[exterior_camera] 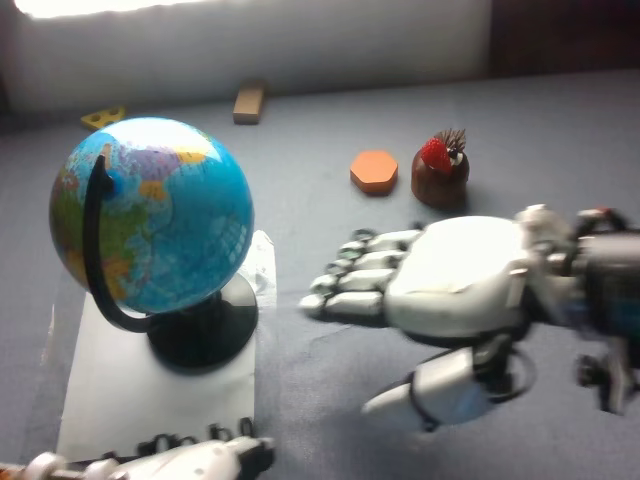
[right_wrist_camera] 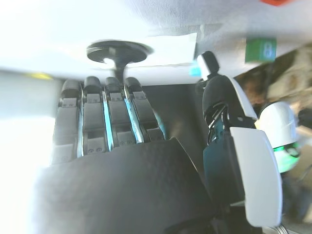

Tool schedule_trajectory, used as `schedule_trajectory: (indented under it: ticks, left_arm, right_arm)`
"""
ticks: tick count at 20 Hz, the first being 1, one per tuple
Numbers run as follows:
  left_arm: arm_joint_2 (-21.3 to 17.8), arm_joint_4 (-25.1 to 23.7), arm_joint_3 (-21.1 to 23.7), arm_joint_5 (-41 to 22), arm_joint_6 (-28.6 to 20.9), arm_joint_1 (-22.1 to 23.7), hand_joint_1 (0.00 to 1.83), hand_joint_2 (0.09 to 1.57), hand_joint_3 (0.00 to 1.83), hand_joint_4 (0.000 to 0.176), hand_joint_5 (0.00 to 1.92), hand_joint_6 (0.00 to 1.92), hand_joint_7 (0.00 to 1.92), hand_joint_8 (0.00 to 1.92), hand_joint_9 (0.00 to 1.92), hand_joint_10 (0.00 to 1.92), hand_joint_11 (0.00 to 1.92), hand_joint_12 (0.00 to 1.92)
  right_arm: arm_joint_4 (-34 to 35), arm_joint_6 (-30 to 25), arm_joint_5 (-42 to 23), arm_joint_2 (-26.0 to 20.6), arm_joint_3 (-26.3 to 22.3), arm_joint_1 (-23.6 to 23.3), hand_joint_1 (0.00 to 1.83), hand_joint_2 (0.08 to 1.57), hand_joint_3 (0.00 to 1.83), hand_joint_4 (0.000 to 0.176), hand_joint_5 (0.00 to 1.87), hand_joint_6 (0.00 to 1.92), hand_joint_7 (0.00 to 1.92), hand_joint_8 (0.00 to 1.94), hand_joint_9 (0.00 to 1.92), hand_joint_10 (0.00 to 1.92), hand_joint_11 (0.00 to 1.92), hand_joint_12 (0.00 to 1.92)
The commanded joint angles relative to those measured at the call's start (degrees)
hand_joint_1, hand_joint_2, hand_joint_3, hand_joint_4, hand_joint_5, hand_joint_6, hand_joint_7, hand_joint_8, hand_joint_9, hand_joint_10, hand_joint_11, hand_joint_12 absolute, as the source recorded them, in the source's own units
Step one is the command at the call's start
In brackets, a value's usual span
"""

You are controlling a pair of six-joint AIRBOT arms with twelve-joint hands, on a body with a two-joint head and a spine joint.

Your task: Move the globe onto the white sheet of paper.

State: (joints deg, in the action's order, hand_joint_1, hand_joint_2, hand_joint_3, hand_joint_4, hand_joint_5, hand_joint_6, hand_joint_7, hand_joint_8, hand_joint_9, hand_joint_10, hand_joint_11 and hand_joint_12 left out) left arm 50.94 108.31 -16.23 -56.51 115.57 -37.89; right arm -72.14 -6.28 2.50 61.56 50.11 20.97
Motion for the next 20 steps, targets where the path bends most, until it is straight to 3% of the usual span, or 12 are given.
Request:
schedule_trajectory:
  ticks: [1,6,9,10,12,13,14,16,17,18,19,20]
  left_arm:
    - [0.4,-0.7,0.2,-2.2,1.8,1.7,0.00,1.23,0.00,0.000,0.12,0.01,0.20,0.00,0.18,0.00,0.00,0.41]
    - [3.4,8.4,-0.6,-5.0,10.4,11.8,0.00,1.23,0.00,0.000,0.13,0.00,0.21,0.00,0.18,0.00,0.00,0.45]
    - [3.6,11.7,-1.3,-5.1,13.7,14.9,0.00,1.23,0.00,0.000,0.14,0.01,0.22,0.00,0.19,0.00,0.00,0.46]
    - [3.6,12.6,-1.5,-5.2,14.8,15.8,0.00,1.24,0.00,0.000,0.27,0.02,0.34,0.01,0.28,0.02,0.00,0.64]
    - [3.4,14.2,-2.0,-5.4,17.6,17.5,0.00,1.25,0.00,0.000,0.35,0.03,0.42,0.01,0.33,0.02,0.00,0.74]
    - [3.2,15.3,-2.3,-5.4,18.8,18.1,0.02,1.29,0.01,0.000,0.60,0.08,0.72,0.07,0.59,0.10,0.15,1.02]
    - [3.1,15.2,-2.5,-5.4,18.8,18.5,0.08,1.31,0.01,0.000,0.74,0.12,0.90,0.10,0.77,0.21,0.29,1.22]
    - [2.8,15.3,-2.8,-5.4,18.9,19.2,0.10,1.32,0.00,0.000,0.79,0.10,0.98,0.05,0.73,0.44,0.32,1.29]
    - [2.7,15.5,-2.7,-5.4,18.9,19.5,0.22,1.36,0.01,0.000,0.97,0.47,1.16,0.48,0.88,0.90,0.55,1.46]
    - [2.5,15.6,-2.6,-5.5,18.9,19.8,0.30,1.41,0.01,0.000,0.94,0.98,1.07,1.29,0.93,1.50,0.65,1.60]
    - [2.4,15.7,-2.4,-6.0,19.0,20.4,0.30,1.43,0.01,0.000,0.89,1.20,1.00,1.57,0.91,1.70,0.66,1.66]
    - [2.5,15.7,-2.3,-6.1,19.1,20.6,0.30,1.44,0.00,0.000,0.86,1.27,0.98,1.64,0.90,1.75,0.66,1.67]
  right_arm:
    - [0.0,-0.7,0.2,-1.3,-1.7,-1.3,0.00,1.23,0.01,0.000,0.01,0.00,0.00,0.00,0.03,0.02,0.00,0.00]
    - [2.1,3.3,17.0,-9.9,-13.4,-5.0,0.00,1.23,0.00,0.000,0.03,0.01,0.00,0.00,0.03,0.02,0.00,0.00]
    - [20.2,12.8,27.4,-14.1,-18.6,-11.8,0.00,1.23,0.01,0.000,0.06,0.02,0.02,0.01,0.05,0.03,0.00,0.00]
    - [26.5,16.1,30.5,-15.0,-19.5,-14.4,0.00,1.24,0.00,0.000,0.24,0.06,0.24,0.03,0.18,0.07,0.00,0.29]
    - [35.6,20.9,31.5,-16.3,-20.4,-17.9,0.00,1.24,0.00,0.000,0.34,0.09,0.37,0.05,0.25,0.10,0.00,0.54]
    - [36.3,20.9,31.6,-16.7,-20.6,-18.8,0.00,1.24,0.00,0.000,0.48,0.64,0.59,0.23,0.35,0.60,0.00,1.31]
    - [36.3,20.5,32.2,-16.8,-20.7,-19.5,0.00,1.26,0.00,0.000,0.50,1.08,0.62,0.69,0.37,1.11,0.04,1.74]
    - [36.3,19.4,33.1,-16.7,-20.6,-20.3,0.00,1.26,0.00,0.000,0.47,1.29,0.54,1.03,0.33,1.36,0.04,1.90]
    - [36.3,19.0,32.8,-16.7,-20.6,-20.3,0.25,1.35,0.04,0.000,0.74,1.49,0.86,1.39,0.82,1.76,0.78,1.92]
    - [36.5,19.0,32.1,-16.7,-20.6,-20.2,0.41,1.43,0.06,0.000,0.86,1.67,1.01,1.65,1.07,1.89,1.13,1.92]
    - [36.6,19.4,31.0,-16.8,-20.6,-19.9,0.45,1.45,0.05,0.000,0.88,1.72,1.04,1.72,1.13,1.91,1.22,1.92]
    - [36.6,19.9,30.6,-16.8,-20.6,-19.8,0.46,1.45,0.05,0.000,0.89,1.73,1.05,1.73,1.15,1.92,1.24,1.92]
